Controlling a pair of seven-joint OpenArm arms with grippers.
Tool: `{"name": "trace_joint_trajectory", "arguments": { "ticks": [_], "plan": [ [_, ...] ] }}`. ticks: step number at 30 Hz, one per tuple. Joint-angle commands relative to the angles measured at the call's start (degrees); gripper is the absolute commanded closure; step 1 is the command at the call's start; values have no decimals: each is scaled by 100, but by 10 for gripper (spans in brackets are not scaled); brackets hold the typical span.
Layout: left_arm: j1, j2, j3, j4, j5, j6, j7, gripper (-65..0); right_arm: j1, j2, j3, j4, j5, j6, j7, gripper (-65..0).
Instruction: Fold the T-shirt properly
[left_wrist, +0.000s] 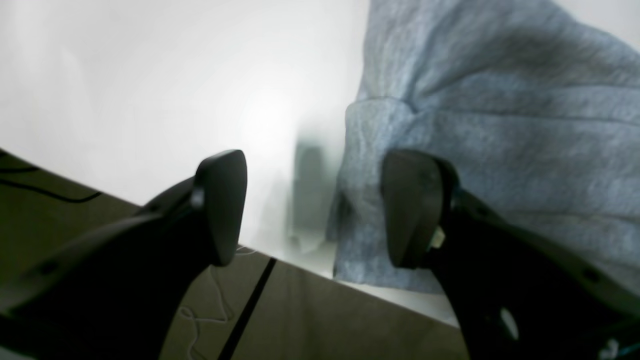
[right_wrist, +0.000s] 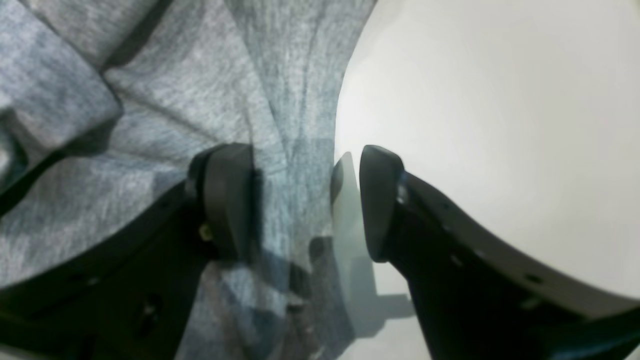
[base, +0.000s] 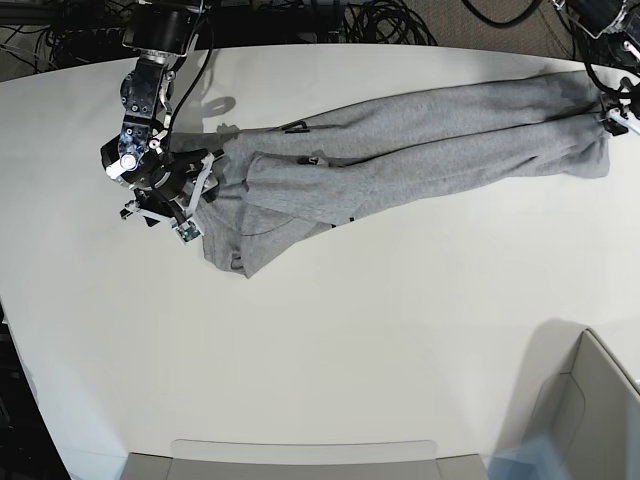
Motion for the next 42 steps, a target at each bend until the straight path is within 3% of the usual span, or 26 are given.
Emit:
{"name": "trace_joint_trajectory", "arguments": {
  "ticks": [1,9,17,28,30,32,33,36,42],
  "plan": [
    [-35,-132,0,113,-58,5,-62,-420,-108,0,-11,-102,-338,126,-539,-338],
    [-35,-123,0,8,-40,5,-300,-421,-81,0,-20,-102,-338,126,-539,-338],
    [-61,-360,140,-1874,-128,5,-985,-424,-116,0,-20,-102,-338,126,-539,-338],
    [-44,-352,1802,-2014,-2133,5,-1012,-421,-81,0,-20,-111,-338,126,-539,-338],
    [-35,-378,2180,-1918,-2414,5,-1021,-391,-81,0,-20,-111,-338,126,-539,-338],
    [-35,-378,2496,-1672,-2431,5,-1029,-314,-81,9,-20,-111,-338,126,-547,-338],
    [-35,-378,2602,-1619,-2431,5,-1012,-256,-81,9,-20,-111,-338,126,-547,-338],
    [-35,-413,2760,-1663,-2282,5,-871,0,-81,9,-11,-111,-338,126,-547,-338],
    [-228,-492,2558,-2436,-1289,5,-897,0,-72,9,-20,-111,-338,126,-547,-338]
  ]
}}
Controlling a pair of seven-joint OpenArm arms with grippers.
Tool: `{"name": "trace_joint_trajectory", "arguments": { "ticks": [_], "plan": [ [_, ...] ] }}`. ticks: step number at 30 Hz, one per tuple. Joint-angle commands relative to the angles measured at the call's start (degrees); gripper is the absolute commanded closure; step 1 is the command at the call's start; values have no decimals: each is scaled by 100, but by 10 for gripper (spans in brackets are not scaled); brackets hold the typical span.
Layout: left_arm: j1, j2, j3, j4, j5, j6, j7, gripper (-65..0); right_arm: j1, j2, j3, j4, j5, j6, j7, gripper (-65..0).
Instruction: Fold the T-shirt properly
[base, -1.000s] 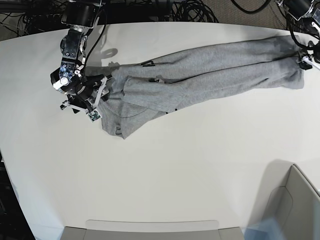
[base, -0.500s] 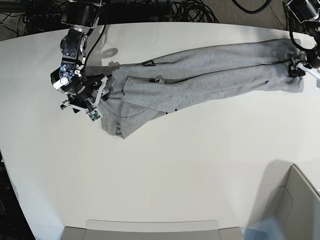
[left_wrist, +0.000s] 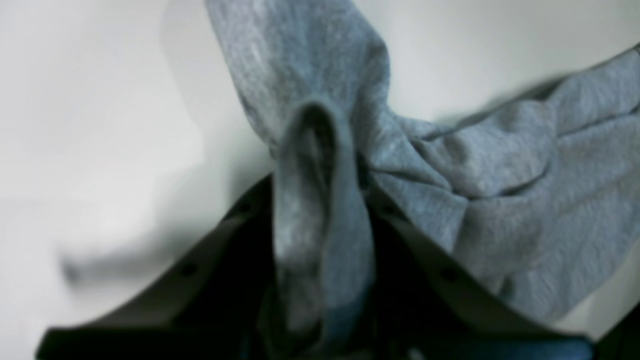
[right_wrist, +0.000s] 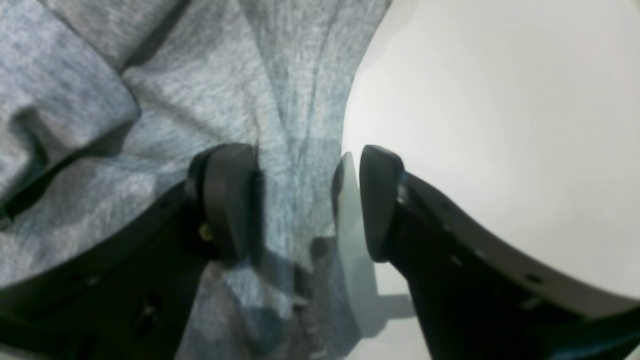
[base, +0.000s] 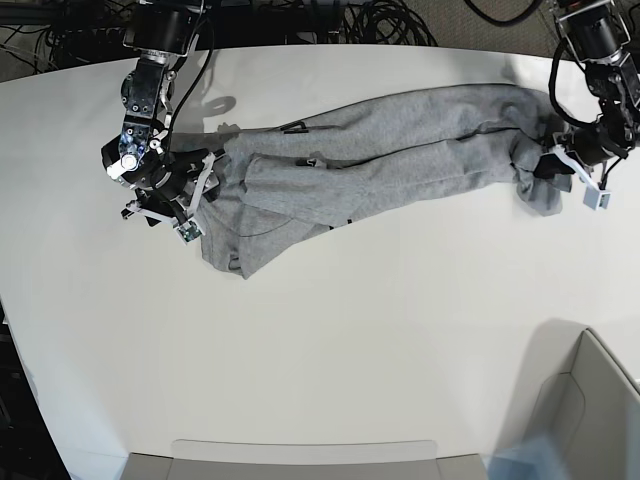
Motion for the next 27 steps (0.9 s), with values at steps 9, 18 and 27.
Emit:
{"name": "trace_joint_trajectory", "arguments": {
  "ticks": [9,18,27],
  "plan": [
    [-1285,-695,-1874,-1906,2833,320,14,0,-70,-2,-20,-100,-357,124,-512,-338],
    [-1944,-1231,-2208,-2689,3343,320,-320,0,-79,-28,-20,-82,-357,124,-512,-338],
    [-1443,-1038,-2454,-1361,3343,320,199,0,-79,-46,-20,-73,-357,124,-530,-338]
  ]
}}
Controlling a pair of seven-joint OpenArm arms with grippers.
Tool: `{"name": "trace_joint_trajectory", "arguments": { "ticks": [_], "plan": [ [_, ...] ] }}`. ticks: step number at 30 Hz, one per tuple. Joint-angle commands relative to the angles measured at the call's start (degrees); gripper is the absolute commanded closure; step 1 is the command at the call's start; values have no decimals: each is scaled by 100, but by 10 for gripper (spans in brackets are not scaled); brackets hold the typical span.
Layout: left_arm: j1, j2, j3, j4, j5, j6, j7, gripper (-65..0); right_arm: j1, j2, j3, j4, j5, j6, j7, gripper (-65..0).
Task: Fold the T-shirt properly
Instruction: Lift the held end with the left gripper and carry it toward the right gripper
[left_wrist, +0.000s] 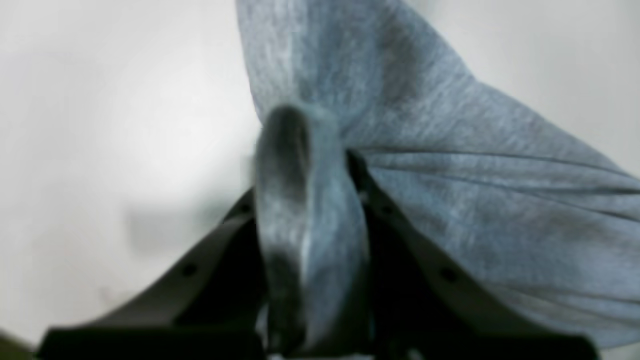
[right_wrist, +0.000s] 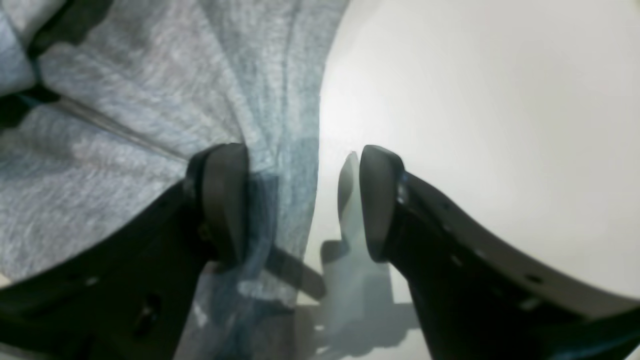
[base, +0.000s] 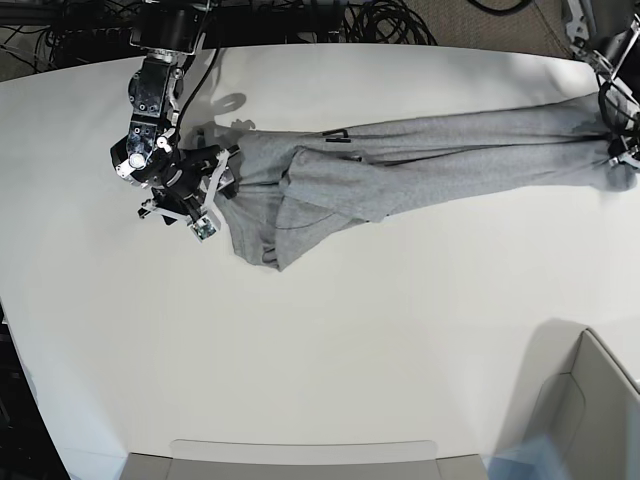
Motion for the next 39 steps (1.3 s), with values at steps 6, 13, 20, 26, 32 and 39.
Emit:
{"name": "trace_joint_trajectory", "arguments": {
  "ticks": [6,13,20,26,32,39],
  "plan": [
    [439,353,-30,2156,320,156,629,0,22,77,50,-52,-622,93,-567,-338],
    [1063,1408,313,4899,320,156,1244,0,31,77,50,-52,-622,93,-550,-338],
    [1248,2314,998,5954,320,156,1398,0,31,77,50,-52,-622,93,-550,-338],
    [1415,2938,1596,6367,320,156,1398,0,13,77,50,-52,-622,93,-550,-338],
    [1582,3509,1992,7123,320,156,1398,0,4,77,50,-52,-622,93,-550,-338],
    [1811,3940,2888,7123,320,600,1398,0,22,77,50,-52,-613,93,-550,-338]
  ]
}}
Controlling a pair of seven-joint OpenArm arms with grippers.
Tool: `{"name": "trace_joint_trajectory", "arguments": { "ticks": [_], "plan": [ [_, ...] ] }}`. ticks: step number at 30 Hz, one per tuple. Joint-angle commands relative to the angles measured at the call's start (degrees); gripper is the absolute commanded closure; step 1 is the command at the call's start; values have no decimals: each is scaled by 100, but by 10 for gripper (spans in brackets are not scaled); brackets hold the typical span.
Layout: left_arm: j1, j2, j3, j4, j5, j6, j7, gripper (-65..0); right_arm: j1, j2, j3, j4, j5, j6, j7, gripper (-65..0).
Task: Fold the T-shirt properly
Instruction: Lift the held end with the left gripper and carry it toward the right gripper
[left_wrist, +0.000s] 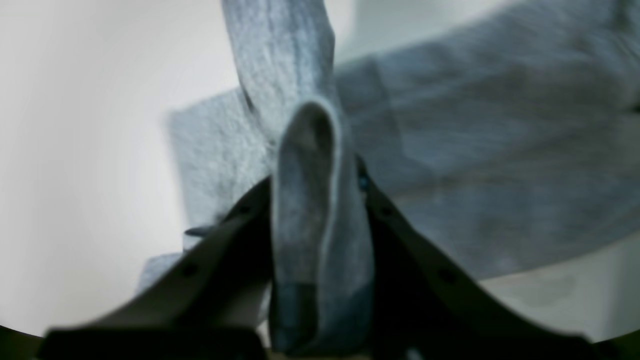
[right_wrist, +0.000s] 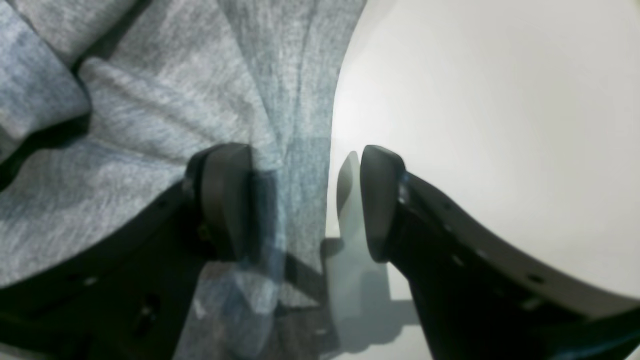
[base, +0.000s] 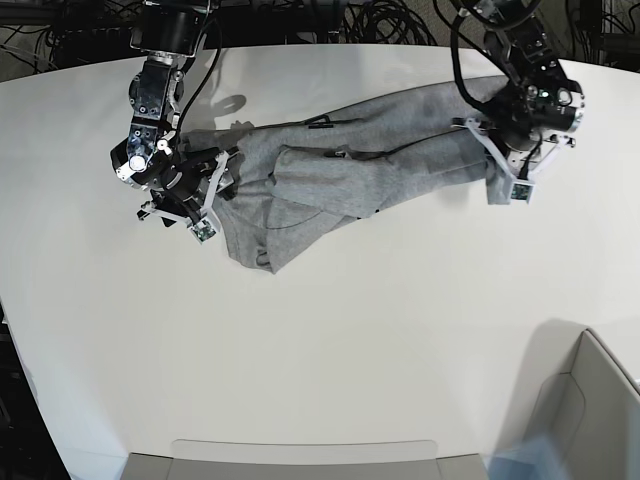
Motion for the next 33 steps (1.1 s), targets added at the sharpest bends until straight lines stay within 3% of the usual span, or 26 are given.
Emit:
{"name": "trace_joint_trajectory", "arguments": {
  "ticks": [1,4,11,18,28,30,33],
  "plan": [
    [-43,-5,137,105,-51,166,-106,0,-44,74,43,-30,-521,93,-501,-338],
    [160,127,375,113,-51,588,-154,0,-44,74,43,-30,-521,93,-501,-338],
    [397,312,463,96,-60,1036,-805,0,-44,74,43,-39,-521,93,-501,-338],
    [362,321,647,34,-69,1599,-980,0,-44,74,43,-39,-521,93,-501,-338],
    [353,285,656,26,-60,1669,-910,0,-61,74,43,-39,-521,93,-501,-338],
    [371,277,656,26,-60,1669,-849,-45,-61,74,43,-39,-521,93,-501,-338],
    [344,277,656,34,-60,1669,-330,-182,-70,74,43,-39,-521,93,-501,-338]
  ]
}}
